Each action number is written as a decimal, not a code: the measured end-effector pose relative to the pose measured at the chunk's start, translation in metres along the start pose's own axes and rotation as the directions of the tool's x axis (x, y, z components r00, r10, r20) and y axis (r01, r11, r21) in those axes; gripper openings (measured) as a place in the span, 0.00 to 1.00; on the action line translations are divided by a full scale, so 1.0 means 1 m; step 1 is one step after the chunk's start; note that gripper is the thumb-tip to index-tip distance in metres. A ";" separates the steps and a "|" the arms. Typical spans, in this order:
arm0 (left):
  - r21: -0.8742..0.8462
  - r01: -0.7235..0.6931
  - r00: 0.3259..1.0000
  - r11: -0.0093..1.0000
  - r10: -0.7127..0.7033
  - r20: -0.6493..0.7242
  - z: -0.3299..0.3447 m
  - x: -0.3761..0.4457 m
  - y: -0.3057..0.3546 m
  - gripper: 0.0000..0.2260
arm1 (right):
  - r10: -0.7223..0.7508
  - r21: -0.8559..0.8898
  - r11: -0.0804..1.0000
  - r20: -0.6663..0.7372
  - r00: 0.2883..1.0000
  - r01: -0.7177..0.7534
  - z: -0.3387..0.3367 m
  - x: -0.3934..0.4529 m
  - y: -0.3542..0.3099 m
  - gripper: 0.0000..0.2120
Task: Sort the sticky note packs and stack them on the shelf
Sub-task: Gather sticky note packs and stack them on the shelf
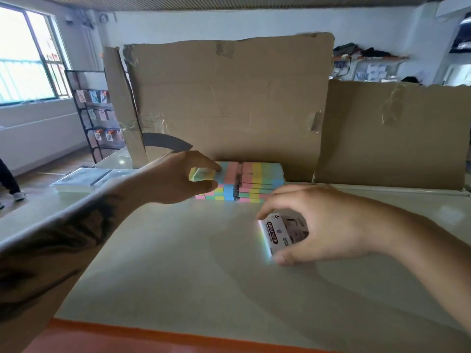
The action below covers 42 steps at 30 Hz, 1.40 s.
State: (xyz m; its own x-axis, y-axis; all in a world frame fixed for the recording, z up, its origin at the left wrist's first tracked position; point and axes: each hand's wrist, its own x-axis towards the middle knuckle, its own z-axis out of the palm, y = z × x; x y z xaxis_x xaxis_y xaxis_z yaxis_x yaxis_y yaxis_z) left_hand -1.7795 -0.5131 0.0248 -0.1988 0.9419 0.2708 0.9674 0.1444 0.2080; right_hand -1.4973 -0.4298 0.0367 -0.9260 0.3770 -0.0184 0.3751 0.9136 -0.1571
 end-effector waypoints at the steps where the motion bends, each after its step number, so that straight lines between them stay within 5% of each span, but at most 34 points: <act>1: -0.007 -0.007 1.000 1.000 0.006 -0.012 0.001 0.000 -0.002 0.16 | 0.024 -0.004 1.000 0.036 0.999 -0.024 -0.002 0.000 0.006 0.34; 5: -0.013 0.016 0.998 1.000 -0.017 -0.053 0.002 -0.002 -0.003 0.18 | 0.075 0.158 0.982 0.169 0.983 -0.102 -0.002 0.001 0.019 0.34; 11: -0.112 -0.155 0.973 0.982 0.132 -0.189 -0.010 -0.017 0.033 0.13 | 0.047 0.369 0.927 0.065 0.997 -0.068 -0.002 0.005 0.023 0.21; 16: -0.358 -0.371 0.921 0.857 0.388 -0.026 -0.009 -0.038 0.065 0.13 | 0.111 0.782 0.623 -0.054 0.992 -0.027 -0.003 0.006 0.028 0.24; 20: -0.420 -0.355 0.935 0.835 0.326 -0.142 0.001 -0.034 0.066 0.07 | 0.102 0.924 0.379 0.015 0.995 -0.053 0.004 0.008 0.027 0.32; 24: -0.555 -0.262 0.962 0.789 0.263 -0.079 0.004 -0.029 0.060 0.06 | 0.094 0.964 0.260 0.029 0.995 -0.052 0.008 0.011 0.021 0.25; 26: -0.572 -0.246 0.964 0.782 0.256 -0.065 0.005 -0.029 0.059 0.08 | 0.151 0.947 0.321 -0.075 0.986 0.023 0.009 0.015 0.020 0.19; 28: -0.608 -0.224 0.969 0.762 0.238 -0.058 0.006 -0.028 0.059 0.09 | 0.199 0.837 0.519 -0.313 0.929 0.171 0.011 0.017 0.022 0.13; 31: -0.629 -0.178 0.980 0.757 0.193 -0.045 0.007 -0.025 0.058 0.10 | 0.122 0.598 0.736 -0.579 0.806 0.317 0.012 0.015 0.025 0.19; 35: -0.585 -0.127 0.991 0.801 0.127 -0.041 0.006 -0.023 0.059 0.13 | -0.122 0.190 0.939 -0.596 0.793 0.287 0.008 0.005 0.021 0.31; 39: -0.675 -0.042 0.998 0.736 0.060 0.004 0.007 -0.022 0.061 0.15 | -0.228 -0.079 0.972 -0.526 0.819 0.220 0.017 0.012 0.015 0.35; 42: -0.652 -0.015 0.999 0.758 0.038 0.021 0.007 -0.025 0.068 0.09 | -0.236 -0.114 0.971 -0.550 0.801 0.208 0.022 0.015 0.014 0.30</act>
State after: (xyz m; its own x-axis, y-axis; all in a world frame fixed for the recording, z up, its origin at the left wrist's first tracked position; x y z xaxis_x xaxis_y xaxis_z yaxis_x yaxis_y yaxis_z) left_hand -1.7080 -0.5246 0.0258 -0.1588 0.9529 0.2583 0.6344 -0.1020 0.7662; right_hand -1.5063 -0.4145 0.0128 -0.8074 0.1699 0.5650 0.1761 0.9834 -0.0440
